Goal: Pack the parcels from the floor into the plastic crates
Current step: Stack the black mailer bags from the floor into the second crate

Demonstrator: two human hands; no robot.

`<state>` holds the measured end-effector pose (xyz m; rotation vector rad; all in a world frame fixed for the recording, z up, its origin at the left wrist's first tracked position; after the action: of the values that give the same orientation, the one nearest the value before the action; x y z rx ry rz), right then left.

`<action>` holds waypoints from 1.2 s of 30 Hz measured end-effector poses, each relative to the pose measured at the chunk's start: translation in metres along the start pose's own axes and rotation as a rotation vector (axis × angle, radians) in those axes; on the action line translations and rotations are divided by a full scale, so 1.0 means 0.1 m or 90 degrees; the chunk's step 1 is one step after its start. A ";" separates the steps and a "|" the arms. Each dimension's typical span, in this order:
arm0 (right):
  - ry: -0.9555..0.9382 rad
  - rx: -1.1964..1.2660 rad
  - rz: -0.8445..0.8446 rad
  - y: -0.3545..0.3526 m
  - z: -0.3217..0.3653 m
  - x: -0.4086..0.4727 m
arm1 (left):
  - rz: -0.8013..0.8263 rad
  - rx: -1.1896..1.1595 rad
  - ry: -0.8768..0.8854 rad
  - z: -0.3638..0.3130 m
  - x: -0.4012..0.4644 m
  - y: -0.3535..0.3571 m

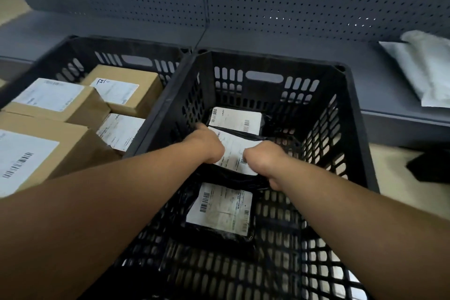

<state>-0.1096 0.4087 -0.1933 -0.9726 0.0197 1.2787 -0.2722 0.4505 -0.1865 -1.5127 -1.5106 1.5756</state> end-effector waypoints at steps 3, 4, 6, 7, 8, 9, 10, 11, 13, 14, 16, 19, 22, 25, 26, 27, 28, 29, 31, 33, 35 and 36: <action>0.020 0.003 0.020 0.13 -0.05 0.05 | 0.014 0.119 0.035 0.03 0.05 0.16; 0.025 0.003 0.026 0.15 -0.06 0.06 | 0.012 0.158 0.051 0.03 0.06 0.20; 0.023 0.008 0.031 0.19 -0.09 0.09 | 0.001 0.219 0.070 0.04 0.07 0.29; 0.021 0.008 0.031 0.20 -0.10 0.11 | -0.006 0.239 0.069 0.04 0.06 0.33; 0.018 0.004 0.032 0.21 -0.10 0.11 | -0.009 0.258 0.065 0.06 0.04 0.36; 0.016 -0.003 0.032 0.22 -0.11 0.12 | -0.015 0.281 0.069 0.05 0.02 0.37; 0.016 -0.013 0.034 0.23 -0.11 0.13 | -0.021 0.311 0.080 0.04 -0.01 0.37; 0.016 -0.022 0.036 0.25 -0.11 0.13 | -0.035 0.353 0.111 0.02 0.00 0.37; 0.017 -0.034 0.037 0.27 -0.11 0.15 | -0.078 0.435 0.193 -0.05 0.03 0.36; 0.016 -0.036 0.038 0.28 -0.11 0.16 | -0.089 0.468 0.227 -0.07 0.05 0.40; 0.015 -0.043 0.035 0.29 -0.10 0.18 | -0.088 0.487 0.256 -0.08 0.07 0.47; 0.011 -0.058 0.035 0.31 -0.10 0.21 | -0.055 0.417 0.213 -0.04 0.10 0.55; -0.006 -0.080 0.044 0.32 -0.08 0.22 | 0.001 0.283 0.113 0.07 0.24 0.62; -0.016 -0.105 0.058 0.31 -0.06 0.23 | 0.052 0.282 0.094 0.10 0.29 0.67; -0.017 -0.112 0.063 0.31 -0.06 0.23 | 0.058 0.290 0.098 0.09 0.29 0.68; -0.018 -0.119 0.067 0.31 -0.06 0.24 | 0.057 0.283 0.095 0.09 0.29 0.68; -0.022 -0.127 0.072 0.31 -0.05 0.24 | 0.050 0.267 0.086 0.09 0.31 0.69; -0.024 -0.137 0.077 0.30 -0.05 0.23 | 0.044 0.256 0.075 0.10 0.32 0.70; -0.032 -0.161 0.090 0.30 -0.03 0.22 | 0.034 0.258 0.067 0.12 0.34 0.74; -0.055 -0.208 0.109 0.29 -0.01 0.20 | 0.031 0.298 0.095 0.09 0.32 0.76; -0.085 -0.264 0.138 0.28 0.02 0.14 | 0.035 0.327 0.114 0.06 0.27 0.74; -0.104 -0.291 0.151 0.26 0.03 0.12 | 0.038 0.323 0.115 0.05 0.25 0.73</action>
<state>-0.1277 0.4193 -0.2124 -1.2777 -0.3027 1.6178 -0.2596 0.4509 -0.2628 -1.3640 -0.8835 1.6441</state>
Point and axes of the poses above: each hand's wrist, its own x-axis towards the middle knuckle, its own y-axis out of the palm, z = x × y, the point moved 7 cm from there along x, towards the middle knuckle, and after that the axes turned 10 degrees about -z, right-handed, at the moved point
